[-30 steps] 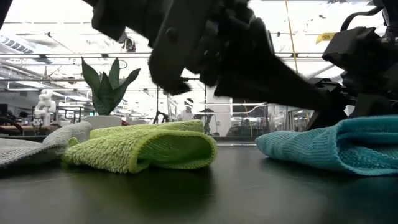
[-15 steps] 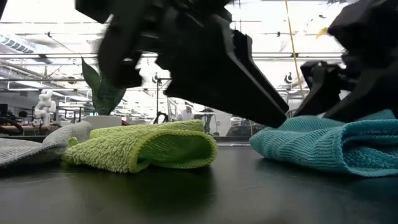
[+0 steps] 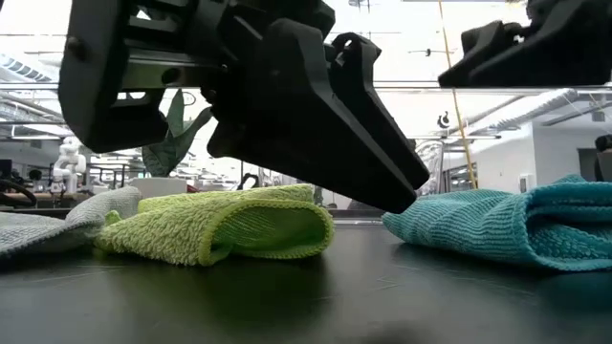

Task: Fold microfiber towels
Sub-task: Fold the blue towel

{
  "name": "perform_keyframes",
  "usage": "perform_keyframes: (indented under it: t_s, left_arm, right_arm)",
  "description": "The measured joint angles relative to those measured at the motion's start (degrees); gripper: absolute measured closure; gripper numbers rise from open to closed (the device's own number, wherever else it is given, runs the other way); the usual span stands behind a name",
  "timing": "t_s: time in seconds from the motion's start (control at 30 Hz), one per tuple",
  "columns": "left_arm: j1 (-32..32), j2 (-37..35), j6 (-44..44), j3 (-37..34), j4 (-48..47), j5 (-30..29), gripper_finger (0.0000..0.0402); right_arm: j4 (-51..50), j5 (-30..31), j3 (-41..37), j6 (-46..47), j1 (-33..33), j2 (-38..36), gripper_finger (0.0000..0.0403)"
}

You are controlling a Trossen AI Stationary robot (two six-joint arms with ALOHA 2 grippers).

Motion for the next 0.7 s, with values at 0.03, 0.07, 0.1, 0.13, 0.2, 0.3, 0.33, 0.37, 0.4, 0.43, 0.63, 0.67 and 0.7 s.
perform_keyframes:
  t_s: [0.03, 0.07, 0.1, 0.13, 0.2, 0.3, 0.33, 0.37, 0.4, 0.43, 0.63, 0.67, 0.7]
  left_arm:
    - [0.0, 0.0, 0.1, 0.0, -0.3, 0.0, 0.0248]
    - [0.0, 0.0, 0.1, 0.0, -0.7, 0.0, 0.0248]
    - [0.0, 0.0, 0.1, 0.0, -1.1, 0.0, 0.0248]
    - [0.1, 0.0, 0.1, 0.0, -1.4, -0.1, 0.0247]
    - [0.2, 0.0, 0.1, 0.0, -2.1, -0.5, 0.0248]
    - [0.3, 0.0, 1.6, -0.3, -2.3, -1.0, 0.0247]
    - [0.3, 0.0, 2.5, -0.5, -2.4, -1.1, 0.0247]
    - [0.3, 0.0, 3.8, -0.5, -2.3, -1.2, 0.0247]
    - [0.3, 0.0, 5.0, -0.5, -2.3, -1.2, 0.0247]
    - [0.3, 0.0, 6.3, -0.5, -2.2, -1.2, 0.0247]
    - [0.3, 0.0, 15.1, -0.5, -1.1, -1.6, 0.0247]
    - [0.3, 0.0, 16.2, -0.5, -0.6, -1.6, 0.0247]
    - [0.3, 0.0, 17.2, -0.5, -0.1, -1.7, 0.0247]
  right_arm:
    - [-0.9, -0.2, 0.0, -0.1, 0.0, -1.0, 0.0236]
    - [-2.1, -1.3, 0.0, -0.1, 0.0, -2.0, 0.0236]
    - [-3.2, -2.0, 0.0, -0.1, 0.0, -2.7, 0.0236]
    - [-3.8, -3.1, 0.0, 0.4, 0.0, -3.0, 0.0236]
    - [-4.4, -4.1, 0.0, 2.3, 0.3, -3.1, 0.0236]
    - [-4.5, -4.1, 0.0, 5.7, 1.2, -2.8, 0.0246]
    - [-4.7, -3.3, 0.0, 6.7, 1.5, -2.5, 0.0255]
    - [-5.1, -2.3, 0.0, 8.0, 1.9, -2.4, 0.0267]
    - [-5.2, -1.4, 0.0, 9.1, 2.2, -2.4, 0.0282]
    - [-5.0, -1.4, 0.0, 9.6, 2.3, -2.5, 0.0299]
    - [-6.0, -3.1, 0.0, 15.3, 2.3, -2.5, 0.0393]
    - [-6.8, -3.1, 0.0, 16.7, 2.3, -2.5, 0.0391]
    - [-7.4, -3.1, 0.0, 17.8, 2.3, -2.5, 0.0390]
